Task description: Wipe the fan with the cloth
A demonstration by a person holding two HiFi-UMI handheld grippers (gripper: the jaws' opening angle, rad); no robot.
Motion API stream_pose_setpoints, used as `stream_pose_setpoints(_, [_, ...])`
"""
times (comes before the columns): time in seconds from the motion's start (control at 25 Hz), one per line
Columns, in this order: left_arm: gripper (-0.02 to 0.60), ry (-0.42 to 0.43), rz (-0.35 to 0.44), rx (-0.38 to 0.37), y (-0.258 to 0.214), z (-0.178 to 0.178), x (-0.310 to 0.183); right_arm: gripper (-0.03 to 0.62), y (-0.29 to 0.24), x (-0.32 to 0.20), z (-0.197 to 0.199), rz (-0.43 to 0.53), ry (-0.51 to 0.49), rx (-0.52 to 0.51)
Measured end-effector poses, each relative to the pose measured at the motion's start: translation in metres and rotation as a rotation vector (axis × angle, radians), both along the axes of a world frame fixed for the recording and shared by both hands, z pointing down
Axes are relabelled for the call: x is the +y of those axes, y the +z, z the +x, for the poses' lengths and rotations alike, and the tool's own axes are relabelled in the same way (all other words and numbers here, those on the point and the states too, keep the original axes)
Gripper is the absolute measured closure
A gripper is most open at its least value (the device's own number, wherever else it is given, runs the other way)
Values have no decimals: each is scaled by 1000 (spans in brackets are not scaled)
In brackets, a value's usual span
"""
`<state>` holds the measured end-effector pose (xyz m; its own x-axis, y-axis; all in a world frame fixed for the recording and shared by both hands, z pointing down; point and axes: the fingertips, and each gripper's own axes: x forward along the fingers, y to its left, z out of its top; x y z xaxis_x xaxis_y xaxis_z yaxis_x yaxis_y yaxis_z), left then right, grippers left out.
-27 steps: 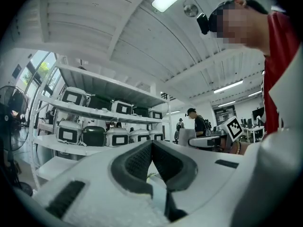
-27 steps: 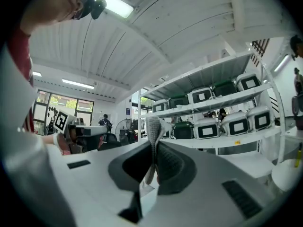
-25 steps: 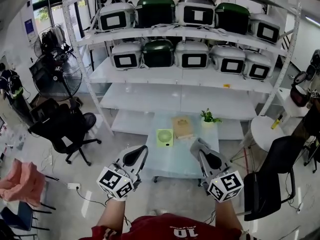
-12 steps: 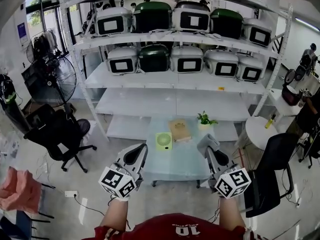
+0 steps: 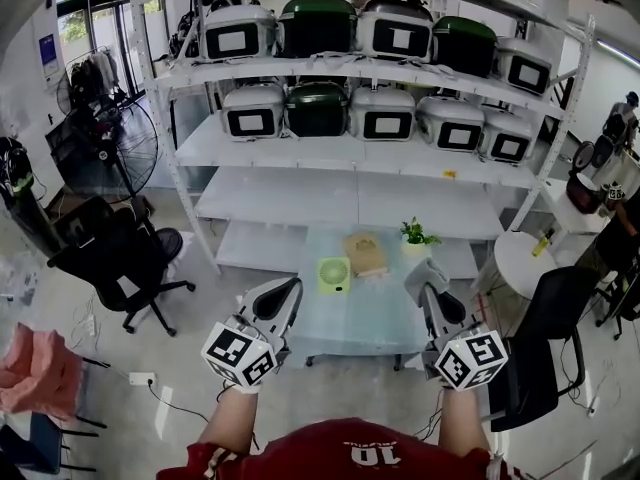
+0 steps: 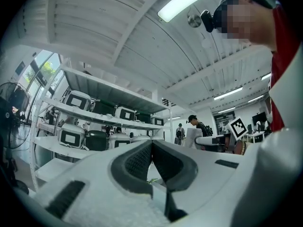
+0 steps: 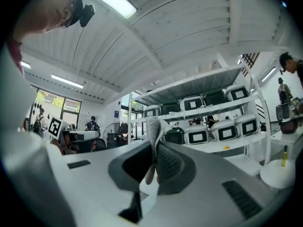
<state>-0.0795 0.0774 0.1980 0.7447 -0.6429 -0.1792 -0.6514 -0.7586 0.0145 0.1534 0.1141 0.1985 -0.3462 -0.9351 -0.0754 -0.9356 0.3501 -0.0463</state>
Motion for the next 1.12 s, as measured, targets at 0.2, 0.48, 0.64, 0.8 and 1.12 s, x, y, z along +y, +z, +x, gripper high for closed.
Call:
stream_pose_setpoints(0.2, [581, 5, -6, -10, 2, -2, 1, 579, 3, 2, -4, -4, 0, -9])
stream_pose_setpoints(0.48, [581, 2, -7, -12, -1, -5, 2, 577, 2, 0, -7, -8, -2, -23])
stream_pose_setpoints(0.64, [581, -2, -6, -7, -1, -9, 4, 579, 2, 1, -8, -5, 3, -26])
stream_pose_setpoints(0.8, [581, -3, -10, 0, 1, -9, 4, 579, 5, 2, -9, -11, 10, -20])
stream_pose_setpoints(1.12, [581, -8, -16, 12, 4, -12, 5, 579, 8, 3, -13, -14, 14, -9])
